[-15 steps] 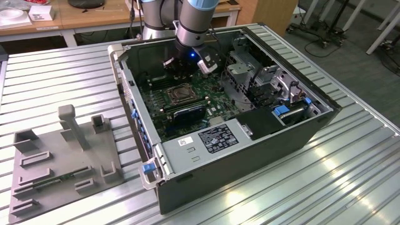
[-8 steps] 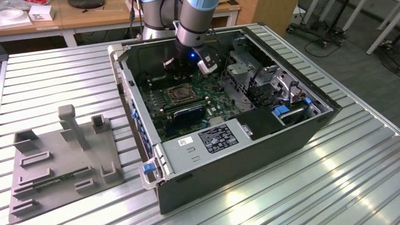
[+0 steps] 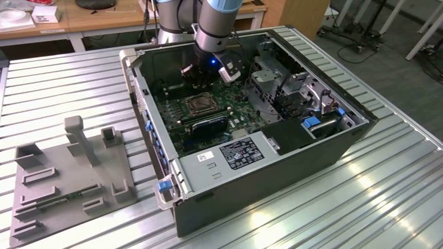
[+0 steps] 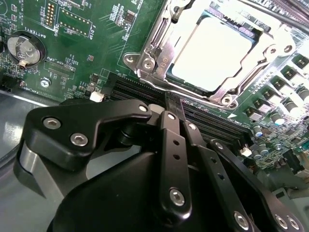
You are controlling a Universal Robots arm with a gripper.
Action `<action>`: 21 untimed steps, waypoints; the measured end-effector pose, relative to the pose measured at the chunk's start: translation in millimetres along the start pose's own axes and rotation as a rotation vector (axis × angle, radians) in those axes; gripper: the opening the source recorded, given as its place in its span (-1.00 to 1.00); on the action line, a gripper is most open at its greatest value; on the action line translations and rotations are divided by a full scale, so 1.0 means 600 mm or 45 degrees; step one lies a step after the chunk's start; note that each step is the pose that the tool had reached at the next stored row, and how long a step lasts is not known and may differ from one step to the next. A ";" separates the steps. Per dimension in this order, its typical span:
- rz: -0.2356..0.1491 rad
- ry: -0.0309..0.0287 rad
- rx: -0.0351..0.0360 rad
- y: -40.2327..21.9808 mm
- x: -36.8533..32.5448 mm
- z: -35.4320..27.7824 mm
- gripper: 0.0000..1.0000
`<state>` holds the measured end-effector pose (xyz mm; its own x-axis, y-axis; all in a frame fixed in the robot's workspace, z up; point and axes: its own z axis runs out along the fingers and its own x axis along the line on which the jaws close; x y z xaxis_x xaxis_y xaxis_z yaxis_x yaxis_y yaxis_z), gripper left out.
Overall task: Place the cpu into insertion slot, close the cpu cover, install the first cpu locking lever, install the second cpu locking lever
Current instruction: 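Install the first cpu locking lever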
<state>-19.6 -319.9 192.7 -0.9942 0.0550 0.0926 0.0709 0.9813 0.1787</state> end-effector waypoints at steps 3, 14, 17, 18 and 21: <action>0.000 0.0000 0.0002 0.000 0.000 0.000 -0.79; 0.000 -0.0004 -0.0008 0.000 0.000 0.000 -0.79; 0.000 -0.0001 -0.0025 -0.001 0.000 0.000 -0.79; 0.000 -0.0001 -0.0027 -0.002 0.000 0.000 -0.79; 0.000 -0.0001 -0.0033 -0.004 0.000 -0.001 -0.79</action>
<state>-19.6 -322.3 192.7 -0.9942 0.0549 0.0924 0.0710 0.9809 0.1812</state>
